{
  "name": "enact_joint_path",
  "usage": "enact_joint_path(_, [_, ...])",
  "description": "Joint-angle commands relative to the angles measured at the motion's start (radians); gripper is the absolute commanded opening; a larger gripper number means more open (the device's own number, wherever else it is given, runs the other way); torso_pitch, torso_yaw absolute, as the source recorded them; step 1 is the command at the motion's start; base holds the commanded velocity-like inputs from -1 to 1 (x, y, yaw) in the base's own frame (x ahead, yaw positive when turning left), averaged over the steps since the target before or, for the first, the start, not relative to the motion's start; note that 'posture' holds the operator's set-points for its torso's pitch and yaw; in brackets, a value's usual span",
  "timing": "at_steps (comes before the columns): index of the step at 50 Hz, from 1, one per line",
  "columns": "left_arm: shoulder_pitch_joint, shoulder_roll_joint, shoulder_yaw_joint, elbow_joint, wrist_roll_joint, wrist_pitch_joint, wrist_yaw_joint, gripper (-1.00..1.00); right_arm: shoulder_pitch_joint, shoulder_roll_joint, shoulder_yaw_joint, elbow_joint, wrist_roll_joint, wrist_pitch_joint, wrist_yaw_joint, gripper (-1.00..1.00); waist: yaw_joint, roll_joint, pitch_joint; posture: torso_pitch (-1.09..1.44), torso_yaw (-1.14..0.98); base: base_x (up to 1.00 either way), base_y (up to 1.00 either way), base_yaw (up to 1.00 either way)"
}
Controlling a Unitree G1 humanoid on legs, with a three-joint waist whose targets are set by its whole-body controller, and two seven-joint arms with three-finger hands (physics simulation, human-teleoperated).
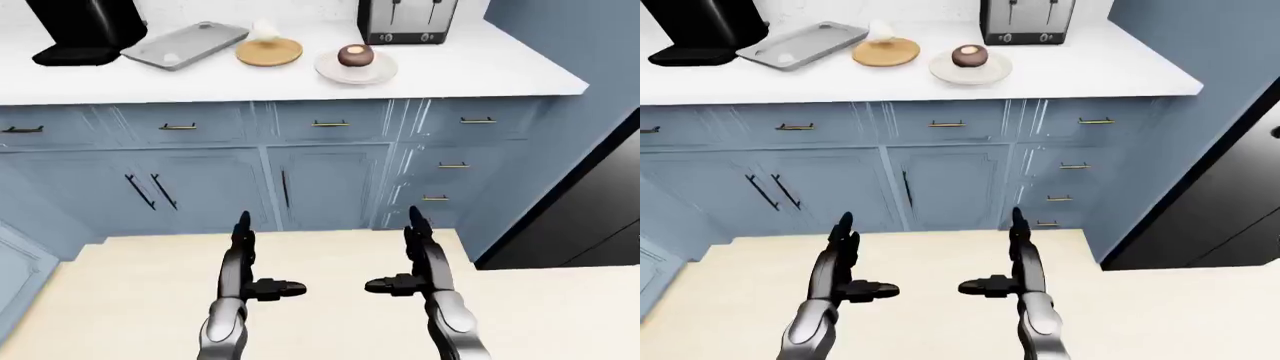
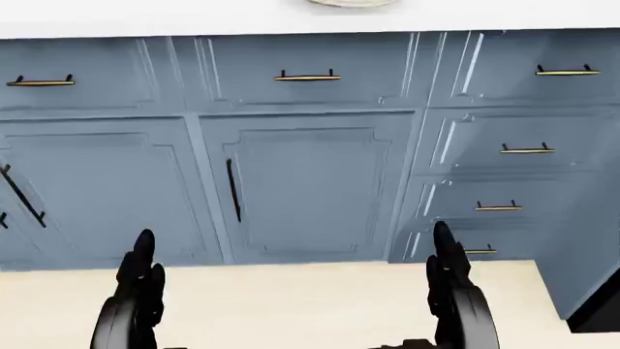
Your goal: Move the dessert items from the plate to the tray.
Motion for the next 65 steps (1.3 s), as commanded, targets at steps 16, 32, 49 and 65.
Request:
enact_joint_path(16, [-0.085, 0.033, 0.032, -0.489, 0.003, 0.370, -0.044, 1.00, -0.038, -0.005, 0.007, -0.530, -0.008, 0.447, -0.051, 1.00, 0.010, -0.003, -0.081, 0.00, 0.00, 0.00, 0.00, 0.00])
enact_joint_path(32, [-0.435, 0.140, 0.144, -0.815, -0.122, 0.965, -0.023, 1.00, -0.395, -0.066, -0.049, -0.813, 0.047, 0.978, -0.057, 1.00, 0.007, -0.025, -0.044, 0.00, 0.00, 0.18, 0.00, 0.00])
enact_joint_path(49, [-0.638, 0.252, 0.257, -0.871, -0.272, 1.188, 0.035, 1.00, -0.615, -0.121, -0.101, -0.902, 0.093, 1.227, -0.070, 1.00, 0.009, 0.069, -0.049, 0.00, 0.00, 0.35, 0.00, 0.00])
enact_joint_path(65, [-0.662, 0.306, 0.296, -0.879, -0.399, 1.218, 0.102, 1.00, -0.671, -0.138, -0.115, -0.925, 0.132, 1.284, -0.104, 1.00, 0.004, -0.022, -0.044, 0.00, 0.00, 0.35, 0.00, 0.00])
